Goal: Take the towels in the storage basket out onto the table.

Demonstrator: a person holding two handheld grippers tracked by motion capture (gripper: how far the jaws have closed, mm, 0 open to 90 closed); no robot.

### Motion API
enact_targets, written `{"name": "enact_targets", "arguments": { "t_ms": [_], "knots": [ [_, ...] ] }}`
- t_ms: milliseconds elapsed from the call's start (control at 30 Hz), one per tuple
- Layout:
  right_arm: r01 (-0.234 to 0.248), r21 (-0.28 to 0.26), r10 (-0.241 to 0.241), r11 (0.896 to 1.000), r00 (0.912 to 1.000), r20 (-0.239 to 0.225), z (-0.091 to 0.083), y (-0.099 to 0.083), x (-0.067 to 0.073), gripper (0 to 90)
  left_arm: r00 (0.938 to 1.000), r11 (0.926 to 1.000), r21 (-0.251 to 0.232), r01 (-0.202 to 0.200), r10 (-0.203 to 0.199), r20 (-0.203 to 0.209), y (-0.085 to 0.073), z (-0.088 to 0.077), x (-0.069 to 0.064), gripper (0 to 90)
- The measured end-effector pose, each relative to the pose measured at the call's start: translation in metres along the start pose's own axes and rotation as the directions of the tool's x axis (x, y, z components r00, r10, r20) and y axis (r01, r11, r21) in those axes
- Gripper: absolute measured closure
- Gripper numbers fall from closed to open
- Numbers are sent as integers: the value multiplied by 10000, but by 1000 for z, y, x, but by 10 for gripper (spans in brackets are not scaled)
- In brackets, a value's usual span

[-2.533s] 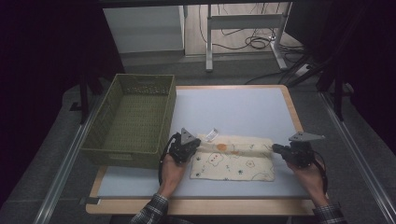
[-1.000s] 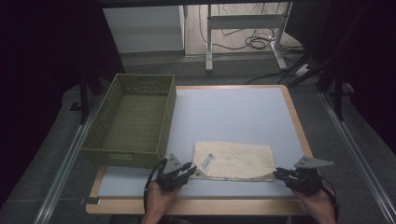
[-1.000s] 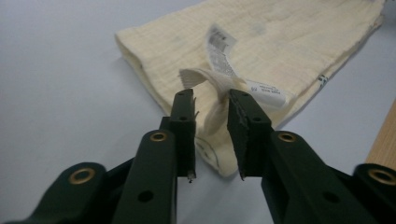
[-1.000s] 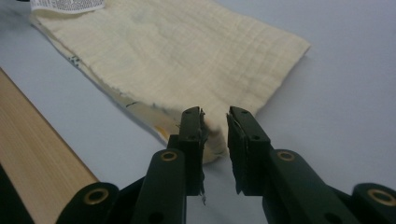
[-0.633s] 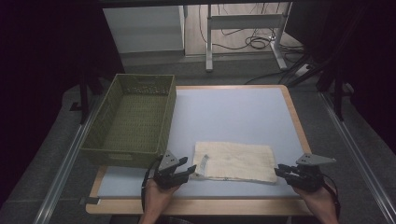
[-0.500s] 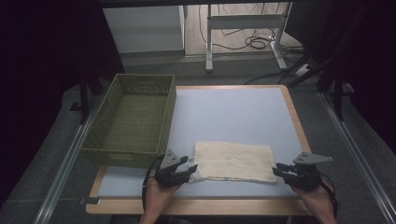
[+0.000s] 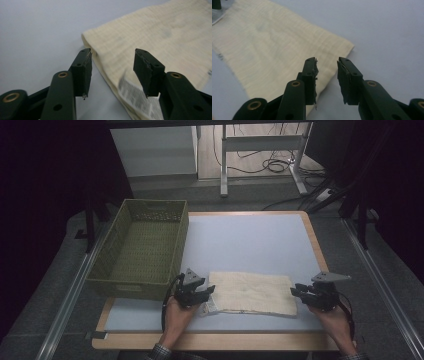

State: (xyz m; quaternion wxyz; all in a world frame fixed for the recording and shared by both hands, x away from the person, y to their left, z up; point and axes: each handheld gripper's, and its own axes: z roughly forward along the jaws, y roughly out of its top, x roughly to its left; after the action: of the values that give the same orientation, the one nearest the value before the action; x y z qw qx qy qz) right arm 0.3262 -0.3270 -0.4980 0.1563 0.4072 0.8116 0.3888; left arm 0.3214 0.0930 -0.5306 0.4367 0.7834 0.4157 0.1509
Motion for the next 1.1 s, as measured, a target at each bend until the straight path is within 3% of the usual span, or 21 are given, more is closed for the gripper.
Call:
{"name": "enact_targets", "arguments": {
  "t_ms": [167,300,433,567,633,667,733,867,1000,1100],
  "knots": [
    [-304,-63,306,9995,9993,224,17,12,-14,684,9992,10000,-21,42,-43,-395,19,13,7,545],
    [-488,-55,489,9988,9981,381,31,21,-25,678,9961,9995,302,16,11,-882,31,28,13,556],
    [-489,125,486,9987,9985,232,43,24,-28,655,9929,9986,502,188,-128,-1183,33,39,20,556],
    [-264,549,260,9981,9996,84,51,21,-24,645,9921,9967,720,371,-281,-1219,29,47,25,554],
    [-83,628,76,9980,9999,110,53,19,-22,689,9951,9957,836,400,-321,-931,26,50,28,559],
    [-135,663,137,9977,9999,-33,53,19,-22,764,9961,9956,853,391,-322,-816,26,50,28,583],
    [-51,750,62,9972,9999,-149,53,20,-20,827,9985,9954,892,349,-309,-455,26,50,26,663],
    [498,905,-521,9946,9984,233,52,26,-17,849,9996,9946,999,272,-263,-106,26,49,22,835],
    [440,758,-471,9962,9981,404,51,33,-25,849,9990,9952,887,411,-425,147,27,47,20,860],
    [454,774,-498,9960,9972,558,53,39,-32,849,9990,9963,810,299,-325,312,28,45,17,862]
  ]
}}
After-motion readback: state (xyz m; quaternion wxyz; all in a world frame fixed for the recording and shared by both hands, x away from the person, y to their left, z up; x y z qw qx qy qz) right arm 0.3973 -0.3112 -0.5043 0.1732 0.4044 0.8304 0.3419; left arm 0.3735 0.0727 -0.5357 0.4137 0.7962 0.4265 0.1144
